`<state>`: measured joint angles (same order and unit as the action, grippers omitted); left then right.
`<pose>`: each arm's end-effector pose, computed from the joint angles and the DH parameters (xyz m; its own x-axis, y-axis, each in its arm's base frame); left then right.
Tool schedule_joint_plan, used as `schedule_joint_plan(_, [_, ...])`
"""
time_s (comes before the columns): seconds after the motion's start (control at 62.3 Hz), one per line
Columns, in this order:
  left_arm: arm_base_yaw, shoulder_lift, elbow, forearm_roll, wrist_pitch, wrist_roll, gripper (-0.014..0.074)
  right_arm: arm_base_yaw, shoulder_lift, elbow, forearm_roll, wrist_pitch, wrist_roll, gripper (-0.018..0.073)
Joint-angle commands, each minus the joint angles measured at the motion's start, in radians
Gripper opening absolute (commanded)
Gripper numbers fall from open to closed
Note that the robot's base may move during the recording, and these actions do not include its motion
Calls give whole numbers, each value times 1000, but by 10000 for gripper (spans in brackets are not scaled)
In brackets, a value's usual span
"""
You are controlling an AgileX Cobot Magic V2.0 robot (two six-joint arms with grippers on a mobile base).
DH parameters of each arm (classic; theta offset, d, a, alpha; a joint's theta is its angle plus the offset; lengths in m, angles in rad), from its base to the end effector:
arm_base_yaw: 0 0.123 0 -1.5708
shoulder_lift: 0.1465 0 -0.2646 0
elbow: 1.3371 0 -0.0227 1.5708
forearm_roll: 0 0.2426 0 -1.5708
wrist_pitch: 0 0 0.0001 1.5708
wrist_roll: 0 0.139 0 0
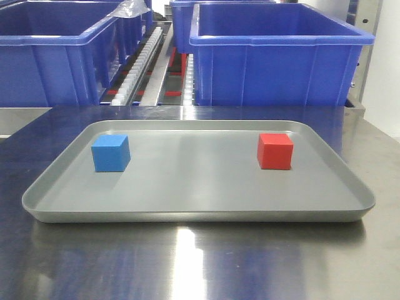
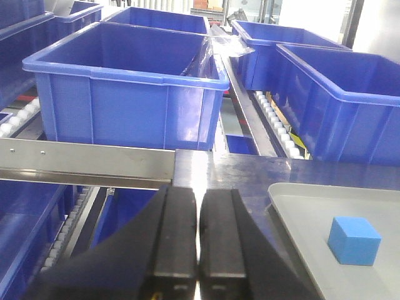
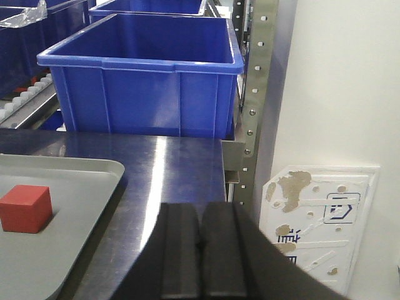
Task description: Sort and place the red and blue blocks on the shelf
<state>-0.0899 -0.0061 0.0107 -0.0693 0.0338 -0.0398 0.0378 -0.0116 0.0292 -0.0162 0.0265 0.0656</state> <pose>0.1162 -0.0108 0.2094 0.0383 -0.1127 -0.9929 0.0969 0.9894 -0.1086 0.1170 0.0044 0.2040 0.0412 0.0510 -0.9979 -0.0394 0.9980 0.0494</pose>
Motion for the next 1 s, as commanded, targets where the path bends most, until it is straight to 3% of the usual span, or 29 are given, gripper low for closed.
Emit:
schedule_joint_plan(0.0, [-2,-19,24,-4,-88,-2,125,0,-18,-21,-10,-85,-7,54])
schedule_joint_plan(0.514, [-2,-19,24,-4,-88,-2,125,0,-18,-39,-10,-63,-7,54])
schedule_joint_plan(0.803, [-2,-19,24,-4,-88,-2,125,0,33,-235,8,291,-7,54])
schedule_joint_plan(0.98, [-2,-19,24,-4,-88,-2,125,0,211,-355,71,366,-7,54])
